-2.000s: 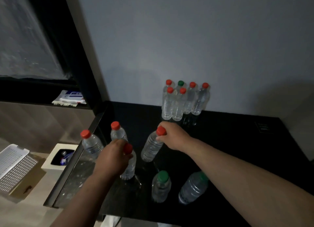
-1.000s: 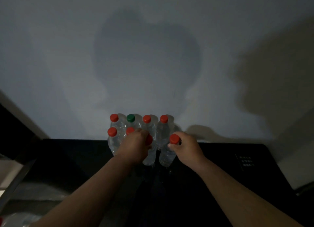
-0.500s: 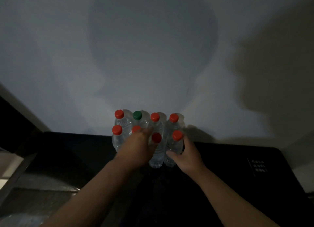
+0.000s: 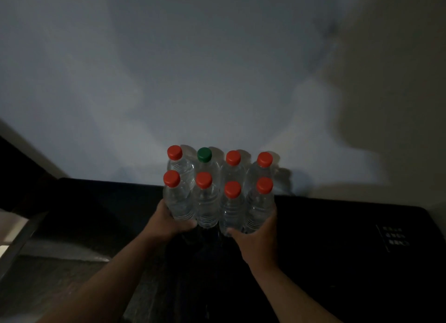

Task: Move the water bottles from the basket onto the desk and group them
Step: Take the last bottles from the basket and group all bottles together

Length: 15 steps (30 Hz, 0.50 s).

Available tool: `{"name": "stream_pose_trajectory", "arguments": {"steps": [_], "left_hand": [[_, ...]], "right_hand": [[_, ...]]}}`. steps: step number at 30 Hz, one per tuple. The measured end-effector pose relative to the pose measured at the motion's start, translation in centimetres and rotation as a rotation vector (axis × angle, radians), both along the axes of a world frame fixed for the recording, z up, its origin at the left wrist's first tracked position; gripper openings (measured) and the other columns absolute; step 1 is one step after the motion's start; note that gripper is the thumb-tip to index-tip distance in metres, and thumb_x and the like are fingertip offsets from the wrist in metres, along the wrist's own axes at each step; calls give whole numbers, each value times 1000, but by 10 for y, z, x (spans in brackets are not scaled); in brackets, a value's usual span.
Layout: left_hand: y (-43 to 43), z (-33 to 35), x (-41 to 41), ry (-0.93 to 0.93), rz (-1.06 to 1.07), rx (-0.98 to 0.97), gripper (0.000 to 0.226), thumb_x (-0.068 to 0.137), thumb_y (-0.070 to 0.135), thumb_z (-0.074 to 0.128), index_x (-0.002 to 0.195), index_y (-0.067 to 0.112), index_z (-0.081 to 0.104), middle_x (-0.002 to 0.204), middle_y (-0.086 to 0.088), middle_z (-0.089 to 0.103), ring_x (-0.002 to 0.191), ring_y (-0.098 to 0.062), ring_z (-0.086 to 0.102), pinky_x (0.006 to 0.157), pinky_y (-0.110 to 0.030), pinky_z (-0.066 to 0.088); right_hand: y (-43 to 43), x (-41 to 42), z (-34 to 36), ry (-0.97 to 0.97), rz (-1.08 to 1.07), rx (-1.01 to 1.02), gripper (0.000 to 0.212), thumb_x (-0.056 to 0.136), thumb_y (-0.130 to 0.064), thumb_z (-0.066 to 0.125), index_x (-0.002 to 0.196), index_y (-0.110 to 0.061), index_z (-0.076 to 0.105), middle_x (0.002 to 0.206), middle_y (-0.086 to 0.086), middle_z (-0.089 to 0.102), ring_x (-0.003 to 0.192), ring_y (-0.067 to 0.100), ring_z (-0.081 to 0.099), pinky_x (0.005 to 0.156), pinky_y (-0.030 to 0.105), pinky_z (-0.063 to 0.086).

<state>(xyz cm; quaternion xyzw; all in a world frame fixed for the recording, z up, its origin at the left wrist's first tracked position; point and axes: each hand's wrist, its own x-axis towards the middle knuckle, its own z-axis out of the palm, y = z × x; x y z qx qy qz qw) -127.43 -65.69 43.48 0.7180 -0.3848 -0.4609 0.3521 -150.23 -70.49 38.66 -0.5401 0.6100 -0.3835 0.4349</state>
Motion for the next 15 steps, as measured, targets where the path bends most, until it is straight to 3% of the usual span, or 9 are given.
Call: {"name": "stream_pose_trajectory", "arguments": {"steps": [6,12,15], "left_hand": [[-2,-7,0,9,-51,-131,55,65,18,84,113,26,60,112,-4,67,105,-20,66,91,-48,54],[-6,-14,-13,-51,75,-138,57,67,13,84,112,31,54,108,8,63,97,-5,64,79,-24,52],[-5,-18,-8,-52,7,-133,45,69,12,82,107,26,61,105,0,68,97,-12,68,80,-31,57]], "right_hand": [[-5,13,-7,-20,-137,-46,111,41,-32,94,136,-31,36,130,-6,57,120,12,57,102,42,50],[-4,13,-6,-31,-125,-73,112,44,-21,96,138,-25,35,134,-5,54,122,12,54,105,33,44],[-7,0,-10,-49,-61,-33,103,45,-28,93,134,-30,41,131,-6,58,119,9,58,102,37,49]]}}
